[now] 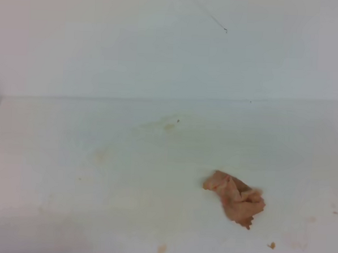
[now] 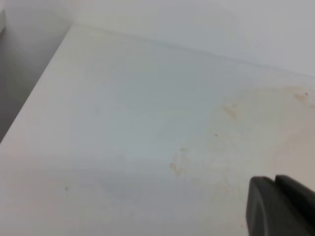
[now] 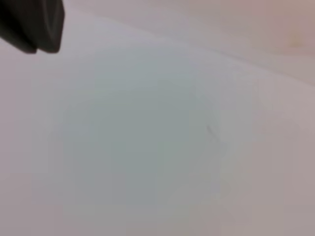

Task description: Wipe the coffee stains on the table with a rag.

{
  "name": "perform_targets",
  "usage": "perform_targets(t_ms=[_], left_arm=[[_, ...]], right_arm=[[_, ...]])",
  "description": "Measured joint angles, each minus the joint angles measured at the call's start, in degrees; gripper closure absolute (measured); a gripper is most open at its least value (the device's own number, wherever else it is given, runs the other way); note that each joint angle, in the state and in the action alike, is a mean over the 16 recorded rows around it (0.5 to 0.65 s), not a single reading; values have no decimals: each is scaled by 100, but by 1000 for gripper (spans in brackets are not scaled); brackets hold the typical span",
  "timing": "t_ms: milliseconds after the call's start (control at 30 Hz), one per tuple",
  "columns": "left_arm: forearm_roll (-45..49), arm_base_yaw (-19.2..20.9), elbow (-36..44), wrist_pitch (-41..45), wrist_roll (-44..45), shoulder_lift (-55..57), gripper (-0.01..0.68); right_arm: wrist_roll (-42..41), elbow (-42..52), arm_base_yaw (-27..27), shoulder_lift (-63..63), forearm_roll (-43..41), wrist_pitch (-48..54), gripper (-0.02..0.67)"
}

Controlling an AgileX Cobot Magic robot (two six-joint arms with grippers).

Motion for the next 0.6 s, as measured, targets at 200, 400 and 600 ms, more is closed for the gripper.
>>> perform_targets(t_ms=[200,400,600], left_arm=[[0,0,0,0,0,0,672],[0,0,0,0,0,9,672],[0,0,0,0,0,9,672]], right_arm=[[342,1869,-671,-1596,29,-679,649],[683,3315,-1074,-2526,62,-983,649],[982,4064,-1262,-2864,87,-949,649]])
